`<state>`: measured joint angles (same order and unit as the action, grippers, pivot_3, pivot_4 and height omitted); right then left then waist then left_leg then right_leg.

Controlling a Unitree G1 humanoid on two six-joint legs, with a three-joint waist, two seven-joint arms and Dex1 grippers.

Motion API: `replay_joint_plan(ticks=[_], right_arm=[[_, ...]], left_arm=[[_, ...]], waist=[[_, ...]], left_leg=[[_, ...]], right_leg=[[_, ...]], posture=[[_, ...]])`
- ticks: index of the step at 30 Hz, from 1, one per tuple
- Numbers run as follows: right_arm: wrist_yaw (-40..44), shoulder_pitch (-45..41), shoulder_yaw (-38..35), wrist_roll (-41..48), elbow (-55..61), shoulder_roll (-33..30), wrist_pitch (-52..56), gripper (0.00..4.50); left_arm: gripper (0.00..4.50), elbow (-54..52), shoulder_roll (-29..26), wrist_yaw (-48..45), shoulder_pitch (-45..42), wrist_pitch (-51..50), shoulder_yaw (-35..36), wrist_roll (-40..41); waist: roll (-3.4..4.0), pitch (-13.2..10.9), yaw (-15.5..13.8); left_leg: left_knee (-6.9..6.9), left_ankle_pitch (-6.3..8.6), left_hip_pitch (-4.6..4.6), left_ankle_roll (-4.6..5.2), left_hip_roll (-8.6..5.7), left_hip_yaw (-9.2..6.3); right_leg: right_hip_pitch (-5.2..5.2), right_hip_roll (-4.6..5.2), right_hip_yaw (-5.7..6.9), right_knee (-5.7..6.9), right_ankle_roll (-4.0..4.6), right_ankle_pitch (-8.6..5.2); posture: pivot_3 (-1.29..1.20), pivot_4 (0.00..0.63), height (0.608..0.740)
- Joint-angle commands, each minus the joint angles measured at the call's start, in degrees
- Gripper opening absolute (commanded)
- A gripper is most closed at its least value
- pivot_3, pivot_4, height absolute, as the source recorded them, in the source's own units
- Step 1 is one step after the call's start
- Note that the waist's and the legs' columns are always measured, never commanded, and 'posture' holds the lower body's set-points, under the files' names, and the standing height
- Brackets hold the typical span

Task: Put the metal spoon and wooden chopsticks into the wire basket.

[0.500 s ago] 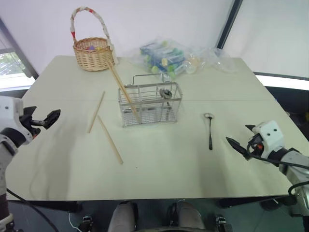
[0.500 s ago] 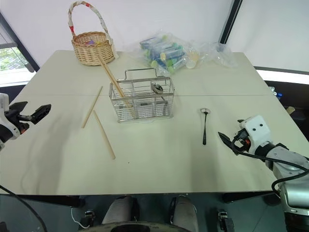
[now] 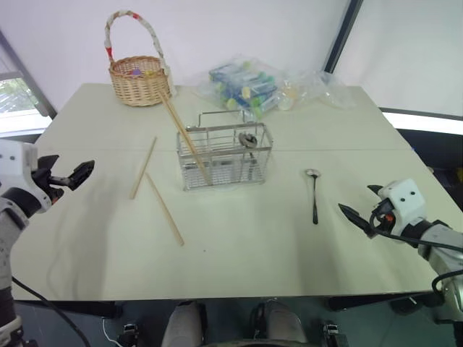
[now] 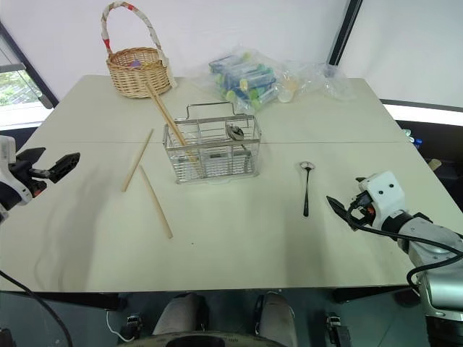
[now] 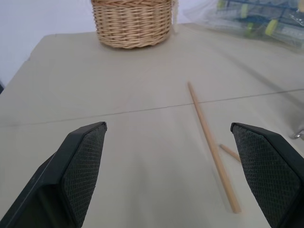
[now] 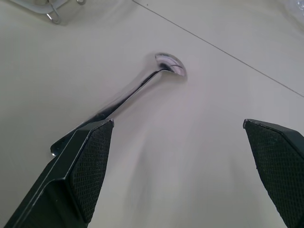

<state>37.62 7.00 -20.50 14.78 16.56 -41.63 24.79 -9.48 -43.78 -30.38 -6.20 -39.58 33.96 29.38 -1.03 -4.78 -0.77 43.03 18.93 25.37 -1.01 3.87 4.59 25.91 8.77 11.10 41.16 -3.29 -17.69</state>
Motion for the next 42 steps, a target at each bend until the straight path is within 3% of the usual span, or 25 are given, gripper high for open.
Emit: replay_joint_plan(ticks=[1, 10, 14, 19, 23, 29, 42], right_arm=[[-0.16, -1.07, -1.22, 0.36, 1.81, -1.05, -0.09, 4.5], [-2.48, -8.18, 1.8, -0.54, 0.42, -3.83, 10.02, 4.5], [-6.08, -12.99, 3.17, -0.08, 2.19, -3.23, 18.43, 4.5], [-13.64, -23.13, 5.7, 1.71, 3.42, 2.7, 33.75, 4.5], [-18.03, -28.22, 7.42, 2.03, 3.54, 8.67, 42.1, 4.5], [-19.97, -29.42, 12.61, 1.32, 0.03, 13.78, 41.79, 4.5], [-22.77, -35.0, 14.67, -2.41, -18.6, 18.25, 29.73, 4.5]], left_arm=[[4.41, -2.32, -1.28, -0.03, -0.83, 0.29, 0.13, 0.24], [4.41, -8.59, -4.57, -6.64, -1.48, -3.02, -5.05, 4.22], [4.41, -13.55, -7.83, -12.72, -1.83, -7.16, -5.88, 10.86], [4.41, -21.99, -14.06, -23.67, -1.82, -12.76, -7.12, 23.06], [4.41, -25.09, -17.19, -26.78, -3.11, -12.85, -10.09, 25.75], [4.41, -23.51, -17.49, -26.47, -9.1, -11.71, -15.53, 24.87], [4.41, -23.79, -18.15, -25.85, -11.28, -12.62, -16.01, 25.97]], waist=[[0.0, 0.0, 0.0], [0.06, -0.01, -0.01], [0.16, -0.11, 0.04], [0.17, -0.15, 0.33], [0.4, -0.2, 0.13], [0.42, -0.27, 0.08], [0.41, -0.3, 0.57]], left_leg=[[0.0, 0.0, 0.0, 0.0, 0.0, 0.0], [0.03, 0.01, 0.0, -0.01, 0.0, 0.0], [0.0, -0.01, 0.06, 0.0, 0.0, 0.02], [0.0, -0.01, 0.06, 0.01, 0.01, 0.03], [0.0, -0.02, 0.01, 0.01, 0.01, 0.02], [0.0, -0.03, 0.04, 0.02, -0.05, -0.01], [0.0, -0.06, 0.01, -0.01, -0.09, 0.06]], right_leg=[[0.0, 0.0, 0.0, 0.0, 0.02, 0.01], [0.0, 0.0, 0.0, -0.01, 0.01, -0.01], [0.08, 0.0, 0.0, 0.01, 0.08, 0.03], [0.08, -0.02, -0.01, -0.01, 0.08, 0.04], [0.08, -0.05, -0.03, 0.0, 0.14, 0.07], [0.01, -0.11, -0.01, -0.03, 0.12, 0.07], [0.09, -0.19, -0.07, 0.08, 0.03, 0.12]], posture=[[0.0, 0.15, 0.627], [0.0, 0.15, 0.627], [0.0, 0.15, 0.627], [0.0, 0.15, 0.627], [0.0, 0.15, 0.627], [0.0, 0.15, 0.627], [0.0, 0.15, 0.627]])
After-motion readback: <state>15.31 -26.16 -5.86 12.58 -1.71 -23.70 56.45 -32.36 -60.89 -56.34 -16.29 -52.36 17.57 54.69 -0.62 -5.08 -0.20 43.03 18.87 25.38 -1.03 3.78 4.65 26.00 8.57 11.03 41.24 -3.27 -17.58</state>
